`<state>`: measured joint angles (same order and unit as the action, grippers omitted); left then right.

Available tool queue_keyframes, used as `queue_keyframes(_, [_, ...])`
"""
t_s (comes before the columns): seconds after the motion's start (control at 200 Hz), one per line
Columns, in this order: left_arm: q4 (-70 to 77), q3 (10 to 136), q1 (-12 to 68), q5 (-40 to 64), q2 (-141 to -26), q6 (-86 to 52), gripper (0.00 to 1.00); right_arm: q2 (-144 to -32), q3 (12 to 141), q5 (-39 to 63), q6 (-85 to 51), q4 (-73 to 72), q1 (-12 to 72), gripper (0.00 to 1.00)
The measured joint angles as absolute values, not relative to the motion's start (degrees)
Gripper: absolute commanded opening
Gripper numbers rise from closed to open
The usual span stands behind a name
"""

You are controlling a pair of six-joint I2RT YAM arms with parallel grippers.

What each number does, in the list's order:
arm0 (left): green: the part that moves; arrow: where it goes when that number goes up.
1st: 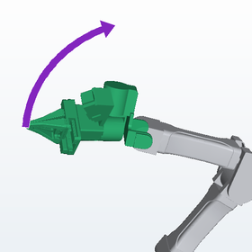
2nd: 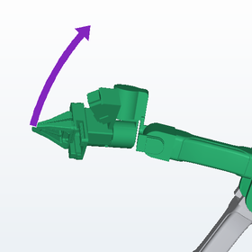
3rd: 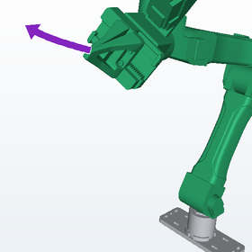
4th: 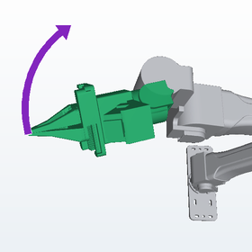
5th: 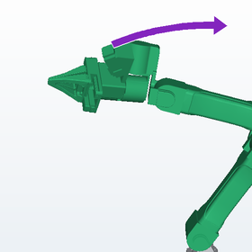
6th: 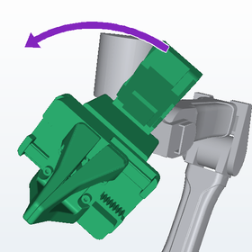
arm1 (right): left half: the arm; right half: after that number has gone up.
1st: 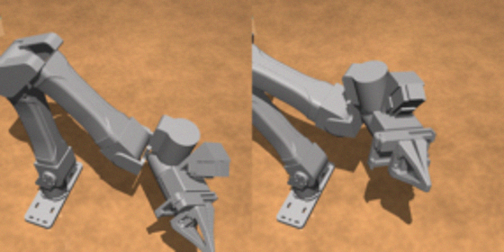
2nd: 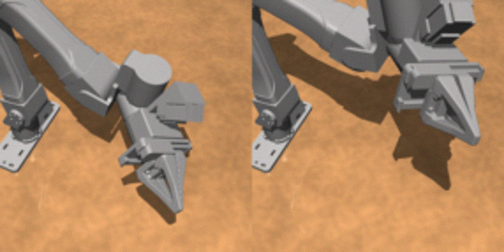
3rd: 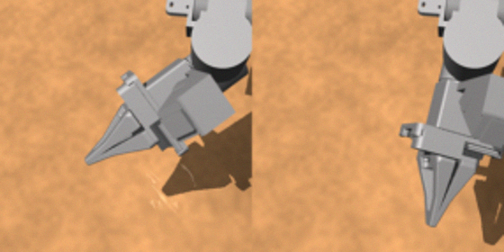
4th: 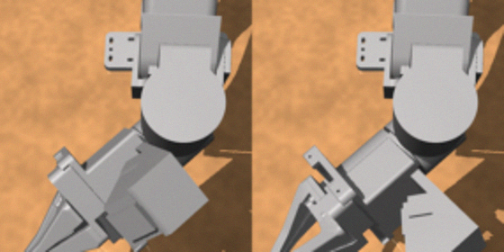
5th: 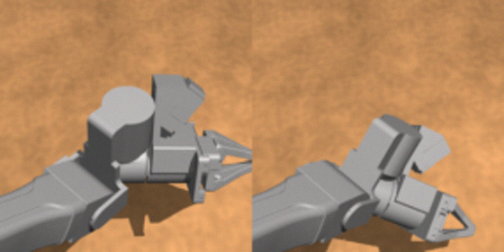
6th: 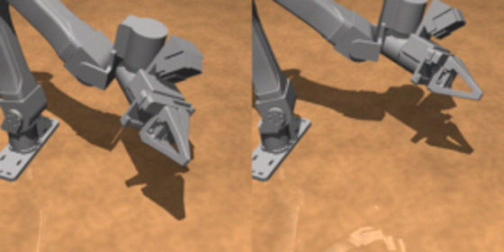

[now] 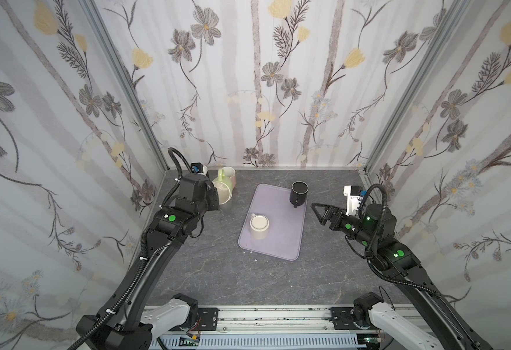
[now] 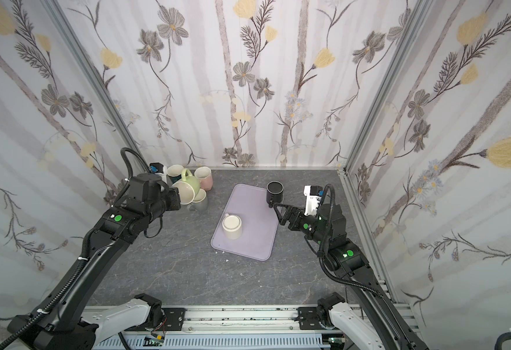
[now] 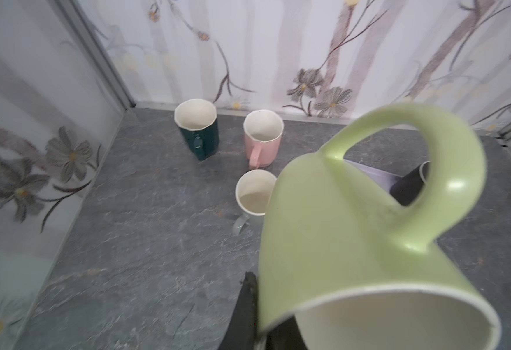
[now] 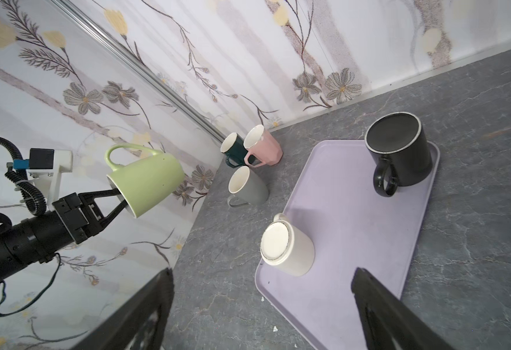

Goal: Turn the mug right side up
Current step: Place the mug at the top-left of the table.

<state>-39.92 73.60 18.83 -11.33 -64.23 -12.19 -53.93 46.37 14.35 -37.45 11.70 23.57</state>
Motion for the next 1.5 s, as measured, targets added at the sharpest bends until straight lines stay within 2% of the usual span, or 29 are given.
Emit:
queue_keyframes(0.165, [-46.24, 73.6, 11.31, -7.79, -64.86, -12.86, 0.0, -51.27, 42.13, 14.15, -35.9, 13.28, 23.62, 0.92])
queue_keyframes(0.595, [-51.92, 75.24, -8.27, 4.27, -71.37, -13.91, 0.0, -46.13, 37.21, 13.63, -33.39, 16.29, 23.66, 0.93])
queue_keyframes(0.859, [-53.25, 81.45, -9.98, 9.15, -82.3, -13.43, 0.0, -48.69, 36.93, 14.79, -31.09, 17.76, 23.73, 0.93])
queue_keyframes(1.189, [-54.13, 89.19, -10.11, 10.09, -97.65, -12.16, 0.0, -53.58, 37.15, 14.57, -28.69, 17.74, 24.12, 0.93])
queue_keyframes(1.504, [-54.74, 94.65, -10.11, 10.28, -107.96, -11.09, 0.0, -62.28, 40.14, 9.58, -27.27, 17.72, 25.26, 0.93])
